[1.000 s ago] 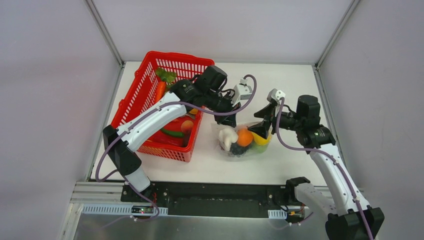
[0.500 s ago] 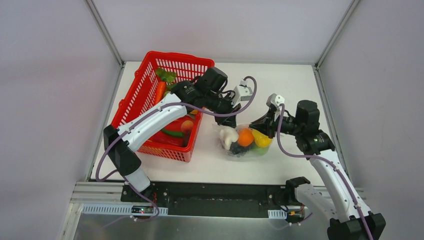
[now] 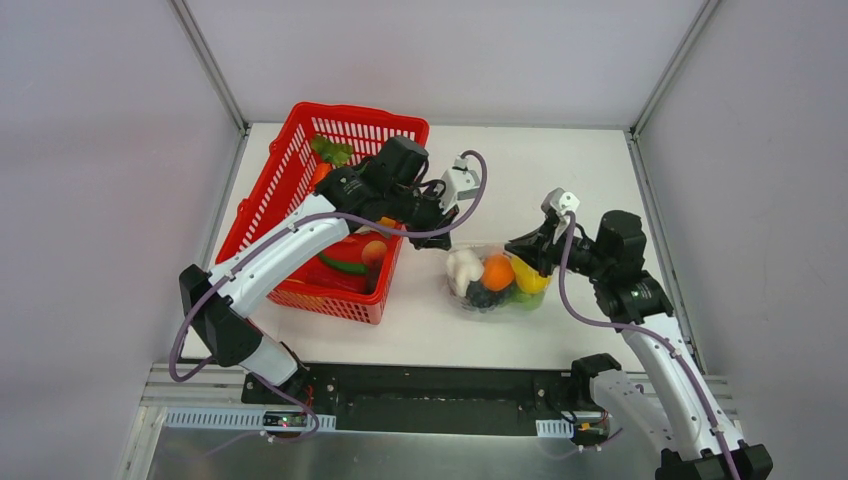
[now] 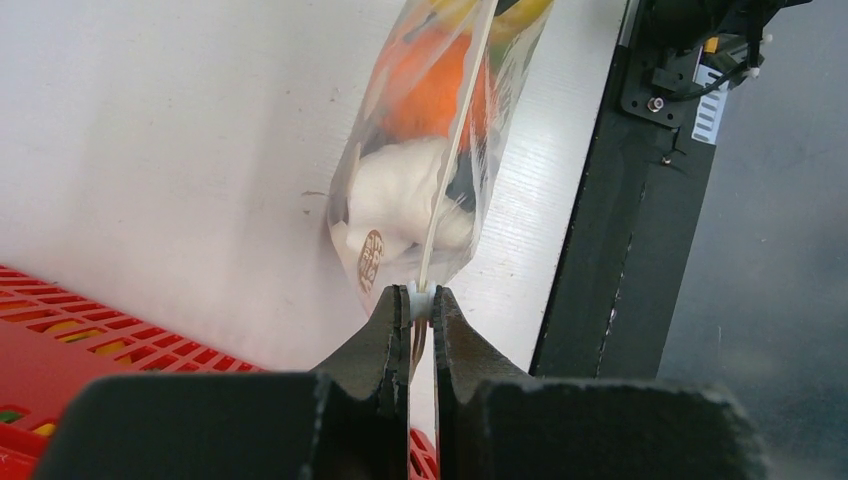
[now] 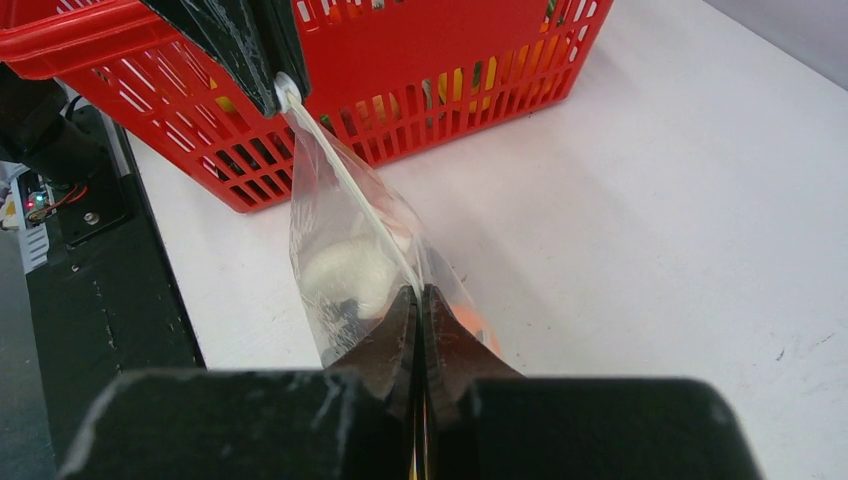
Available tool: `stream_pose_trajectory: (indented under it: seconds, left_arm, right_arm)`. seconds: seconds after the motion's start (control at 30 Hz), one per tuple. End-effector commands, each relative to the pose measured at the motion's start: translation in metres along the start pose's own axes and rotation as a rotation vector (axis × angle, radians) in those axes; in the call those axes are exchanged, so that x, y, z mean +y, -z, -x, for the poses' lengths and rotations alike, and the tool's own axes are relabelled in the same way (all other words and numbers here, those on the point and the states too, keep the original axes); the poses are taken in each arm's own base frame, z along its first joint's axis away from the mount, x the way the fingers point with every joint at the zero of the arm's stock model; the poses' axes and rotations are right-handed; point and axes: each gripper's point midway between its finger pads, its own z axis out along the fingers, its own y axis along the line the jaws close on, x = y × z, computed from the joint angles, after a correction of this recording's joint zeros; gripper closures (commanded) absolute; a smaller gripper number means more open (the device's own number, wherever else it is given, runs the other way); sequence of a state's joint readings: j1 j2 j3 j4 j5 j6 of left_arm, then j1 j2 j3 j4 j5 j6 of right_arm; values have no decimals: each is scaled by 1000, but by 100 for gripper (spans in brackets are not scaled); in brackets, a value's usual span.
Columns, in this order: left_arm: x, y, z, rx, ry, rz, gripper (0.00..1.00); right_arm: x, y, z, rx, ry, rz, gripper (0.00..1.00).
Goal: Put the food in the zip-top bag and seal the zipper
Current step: Zip the zipper food storage bag at the center of the board, then place the zipper food storage bag at the center of the board.
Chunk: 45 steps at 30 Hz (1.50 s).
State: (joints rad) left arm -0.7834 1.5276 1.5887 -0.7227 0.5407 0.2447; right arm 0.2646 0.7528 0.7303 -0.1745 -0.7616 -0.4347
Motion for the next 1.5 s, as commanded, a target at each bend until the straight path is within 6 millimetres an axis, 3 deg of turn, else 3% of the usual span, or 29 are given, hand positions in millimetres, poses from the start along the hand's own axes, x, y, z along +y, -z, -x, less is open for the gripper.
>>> stream_pose_trajectory:
  seconds: [0.0, 0.27, 0.43, 0.5, 0.6, 0.73, 0.87, 1.0, 1.1, 1.23, 1.3, 1.33, 1.4, 1.43, 1.47]
  left_arm:
    - [7, 15, -5, 9, -1, 57, 100]
    - [21, 25, -12, 13, -8, 152, 100]
    - [16, 21, -2, -35, 9, 119, 99]
    - [14, 19, 6, -72, 22, 105, 88]
    - [12, 25, 21, -151, 31, 116, 59]
    - [10, 43, 43, -293, 19, 161, 30]
    - [4, 66, 56, -385, 9, 197, 16]
    - [3, 83, 54, -434, 3, 245, 4]
    - [7, 91, 47, -457, 16, 300, 1]
    - [16, 102, 37, -488, 54, 387, 1]
    - [19, 107, 35, -509, 65, 414, 1]
    - [21, 109, 34, -519, 86, 428, 1]
    - [25, 111, 33, -525, 120, 449, 1]
    - [26, 111, 32, -523, 130, 454, 1]
    - [28, 112, 31, -523, 143, 463, 1]
  right_arm:
    - [-9, 4, 24, -75, 56, -64, 100]
    - [-16, 8, 28, -83, 56, -117, 100]
    - [-14, 7, 30, -92, 54, -101, 100]
    - [-13, 7, 31, -96, 47, -98, 100]
    - [-19, 7, 34, -101, 41, -131, 100]
    - [-45, 11, 49, -128, 33, -266, 100]
    - [-76, 13, 82, -149, 47, -390, 100]
    - [-98, 5, 109, -151, 78, -430, 100]
    - [-106, -2, 113, -134, 113, -419, 100]
    - [-72, -26, 68, -26, 32, -197, 100]
    - [-35, -40, 36, 17, -45, -31, 97]
    - [-13, -44, 19, 51, -73, 55, 92]
    - [26, -45, -9, 123, -92, 198, 67]
    - [39, -44, -15, 150, -94, 235, 58]
    - [48, -42, -15, 161, -93, 264, 55]
